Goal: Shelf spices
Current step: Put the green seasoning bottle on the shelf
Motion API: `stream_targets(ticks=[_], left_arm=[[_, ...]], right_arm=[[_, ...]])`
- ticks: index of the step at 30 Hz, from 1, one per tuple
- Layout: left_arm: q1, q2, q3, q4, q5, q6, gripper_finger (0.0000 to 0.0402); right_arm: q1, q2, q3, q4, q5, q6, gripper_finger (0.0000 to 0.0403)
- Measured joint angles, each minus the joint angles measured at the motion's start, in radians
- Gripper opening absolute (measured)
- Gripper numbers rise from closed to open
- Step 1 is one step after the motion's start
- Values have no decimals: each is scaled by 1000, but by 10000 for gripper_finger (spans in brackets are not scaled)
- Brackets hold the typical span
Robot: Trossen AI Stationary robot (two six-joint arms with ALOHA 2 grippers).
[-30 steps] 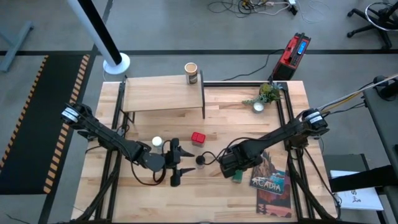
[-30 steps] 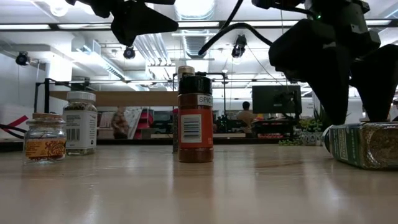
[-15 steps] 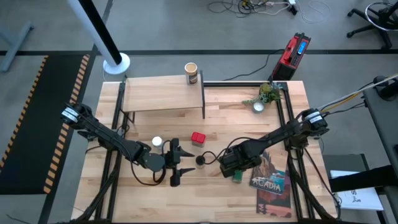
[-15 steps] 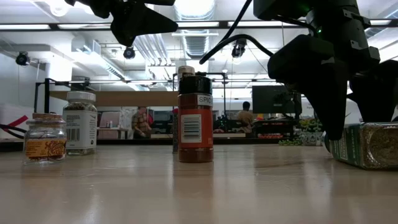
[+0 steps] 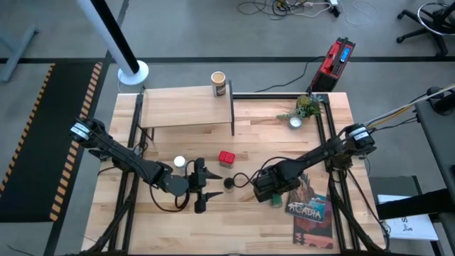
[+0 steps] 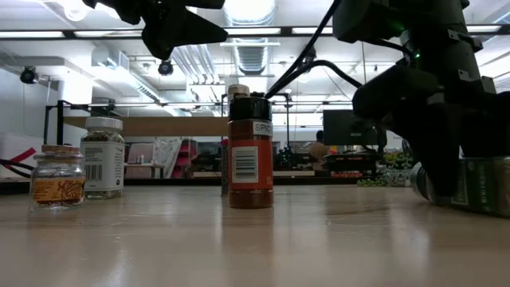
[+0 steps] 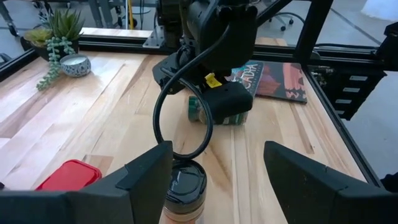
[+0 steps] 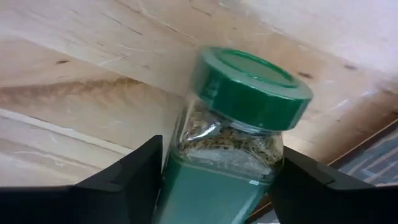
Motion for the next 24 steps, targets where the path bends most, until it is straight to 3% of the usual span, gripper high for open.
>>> stream_targets(ticks=[6, 21, 24], left_arm=[[0, 0, -2, -20, -1, -3, 242], [-3, 0, -2, -15, -2, -3, 242], [-3, 0, -2, -13, -24, -1, 242]], right_arm=[[-4, -1, -1, 5, 113, -71, 181], [-1, -13, -4, 32, 481, -320, 180], [-1, -13, -5, 35, 514, -375, 180]])
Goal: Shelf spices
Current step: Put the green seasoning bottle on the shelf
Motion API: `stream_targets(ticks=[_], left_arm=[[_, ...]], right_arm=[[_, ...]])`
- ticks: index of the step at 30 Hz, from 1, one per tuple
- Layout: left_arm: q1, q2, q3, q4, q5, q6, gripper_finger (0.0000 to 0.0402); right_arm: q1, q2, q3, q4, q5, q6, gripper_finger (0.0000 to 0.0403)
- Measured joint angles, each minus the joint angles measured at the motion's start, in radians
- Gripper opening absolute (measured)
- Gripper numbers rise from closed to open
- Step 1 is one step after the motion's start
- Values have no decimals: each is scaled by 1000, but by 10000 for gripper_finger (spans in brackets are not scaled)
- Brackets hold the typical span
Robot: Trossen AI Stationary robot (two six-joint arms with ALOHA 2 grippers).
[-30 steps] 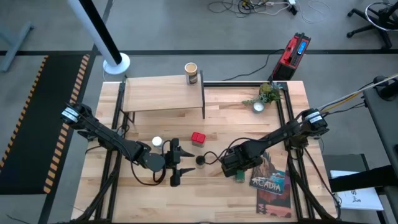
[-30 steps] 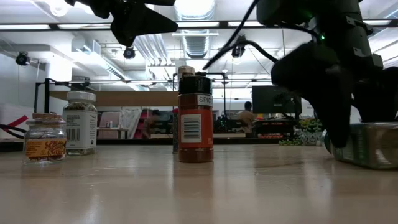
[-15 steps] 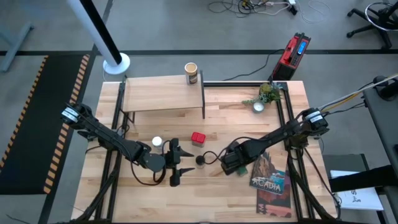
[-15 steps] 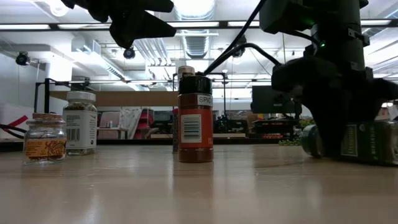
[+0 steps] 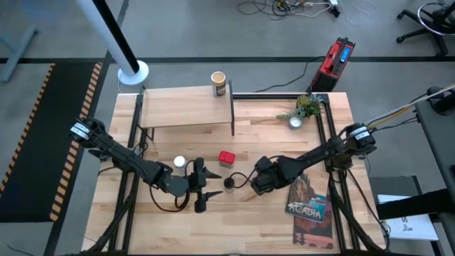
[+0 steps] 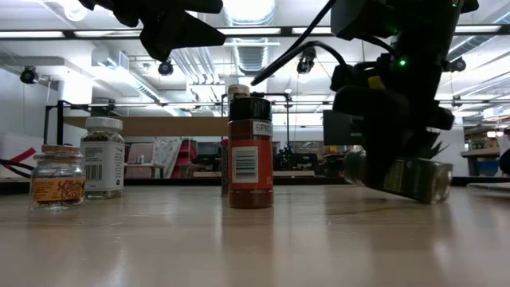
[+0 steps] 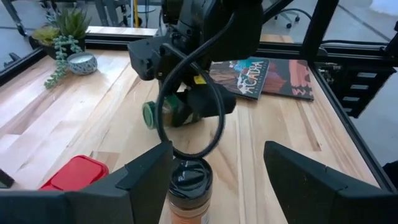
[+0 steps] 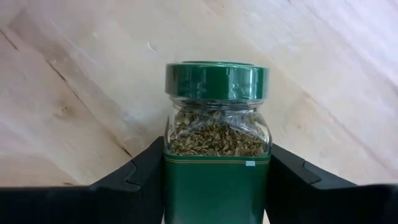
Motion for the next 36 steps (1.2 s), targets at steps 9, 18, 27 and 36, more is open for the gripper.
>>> stream_targets(ticks=[9, 18, 27, 36], left_arm=[[1, 0, 0, 7, -54, 7, 242], [4, -1, 0, 95, -58, 28, 242], [3, -3, 0, 162, -58, 18, 242], [3, -4, 0, 179, -133, 46, 242]], right_arm=[[17, -27, -7, 36, 97, -220, 180], [18, -130, -97, 343, 173, -459, 180], [29, -230, -382, 768, 244, -547, 180], [22, -299, -668, 1333, 271, -787, 180]])
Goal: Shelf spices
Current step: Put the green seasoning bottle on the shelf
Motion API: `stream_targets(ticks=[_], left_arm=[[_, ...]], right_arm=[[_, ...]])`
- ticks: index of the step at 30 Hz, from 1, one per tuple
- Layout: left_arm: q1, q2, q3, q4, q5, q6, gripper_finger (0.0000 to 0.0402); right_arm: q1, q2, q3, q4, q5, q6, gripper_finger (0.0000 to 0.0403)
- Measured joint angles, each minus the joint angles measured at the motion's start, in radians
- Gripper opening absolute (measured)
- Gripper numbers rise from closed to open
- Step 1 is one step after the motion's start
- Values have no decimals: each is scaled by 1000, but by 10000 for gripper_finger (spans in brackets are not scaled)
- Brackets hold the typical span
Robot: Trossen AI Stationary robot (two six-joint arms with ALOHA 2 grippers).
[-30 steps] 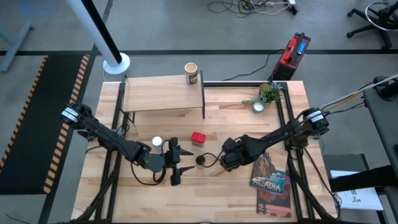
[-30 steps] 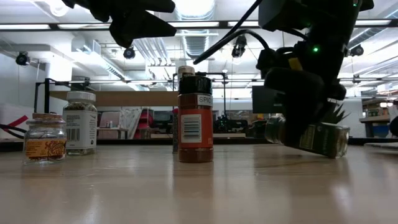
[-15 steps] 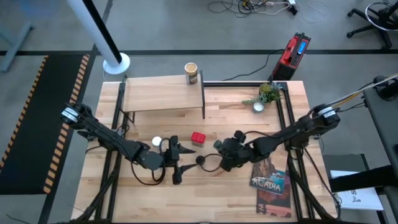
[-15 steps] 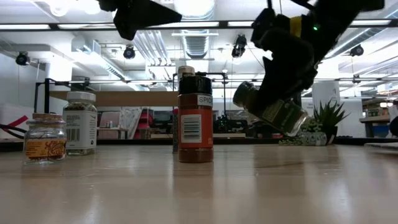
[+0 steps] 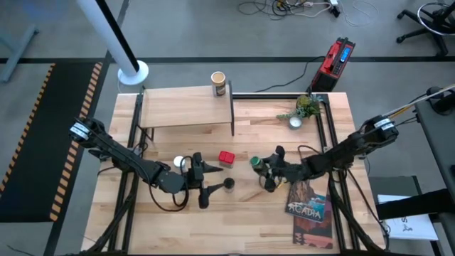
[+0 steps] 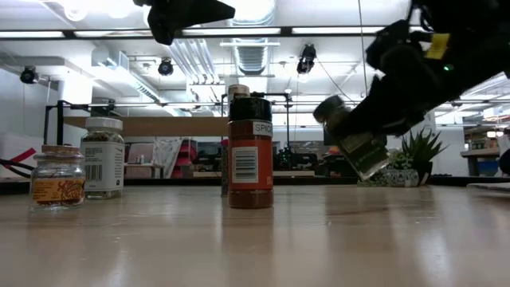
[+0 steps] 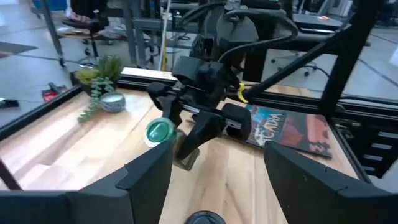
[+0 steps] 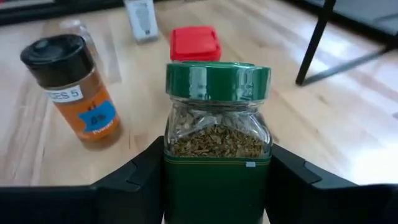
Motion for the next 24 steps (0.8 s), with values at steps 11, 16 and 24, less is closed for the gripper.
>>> stream_targets(ticks=[11, 16, 24], left_arm=[[0, 0, 2, 50, -81, 0, 242], [0, 0, 2, 62, -81, 0, 242], [0, 0, 2, 61, -81, 0, 242]], right_arm=[[-33, 61, -160, 323, -8, -99, 187], [-33, 115, -179, 384, -13, -99, 179], [-30, 204, -181, 491, -2, -100, 190]])
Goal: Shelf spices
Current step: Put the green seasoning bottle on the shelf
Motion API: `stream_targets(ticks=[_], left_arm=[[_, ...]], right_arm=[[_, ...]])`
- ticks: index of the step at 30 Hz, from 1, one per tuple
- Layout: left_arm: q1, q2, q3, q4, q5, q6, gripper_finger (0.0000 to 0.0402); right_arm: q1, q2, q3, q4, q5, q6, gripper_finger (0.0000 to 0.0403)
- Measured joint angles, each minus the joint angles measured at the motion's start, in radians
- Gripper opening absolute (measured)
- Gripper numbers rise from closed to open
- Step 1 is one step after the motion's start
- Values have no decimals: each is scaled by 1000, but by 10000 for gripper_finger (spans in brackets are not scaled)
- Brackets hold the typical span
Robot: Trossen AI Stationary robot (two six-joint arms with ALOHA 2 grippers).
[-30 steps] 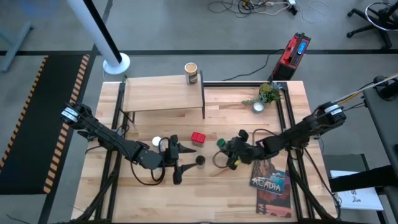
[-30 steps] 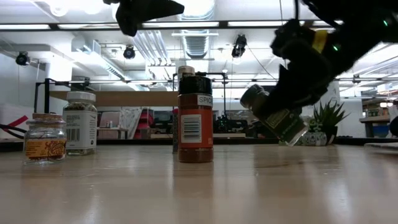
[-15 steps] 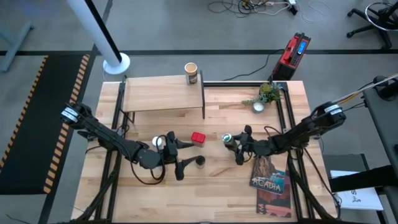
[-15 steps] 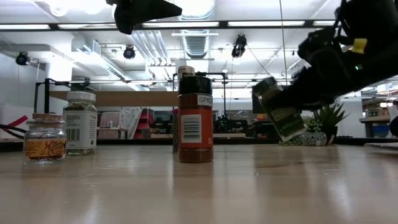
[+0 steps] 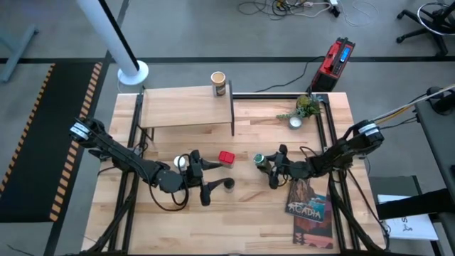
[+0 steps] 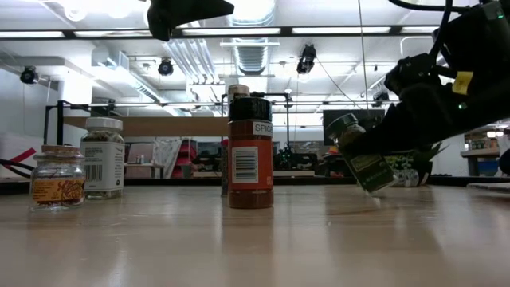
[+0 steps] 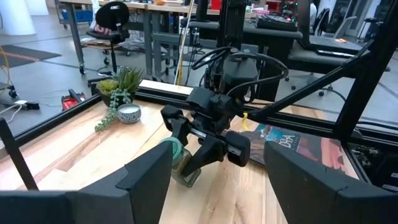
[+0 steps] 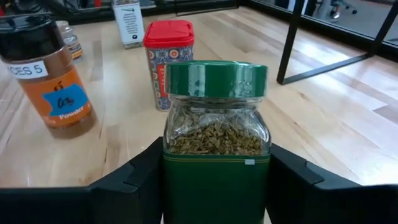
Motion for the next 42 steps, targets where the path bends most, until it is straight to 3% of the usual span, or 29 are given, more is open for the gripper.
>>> stream_targets(ticks=[11, 15, 21, 30, 42], left_arm=[[0, -1, 0, -5, 0, 4, 242], [3, -1, 0, -9, 9, -9, 242], [69, -1, 0, -23, 155, -79, 242], [137, -1, 0, -6, 174, -147, 242], [145, 5, 73, -69, 169, -107, 242]], right_arm=[[-9, 6, 9, 65, -10, -96, 179], [-9, -18, 34, 78, -58, -146, 179], [-9, -109, 94, 76, -120, -235, 179], [-9, -261, 202, -73, -223, -273, 179], [-9, -217, 358, -167, -289, -322, 179]])
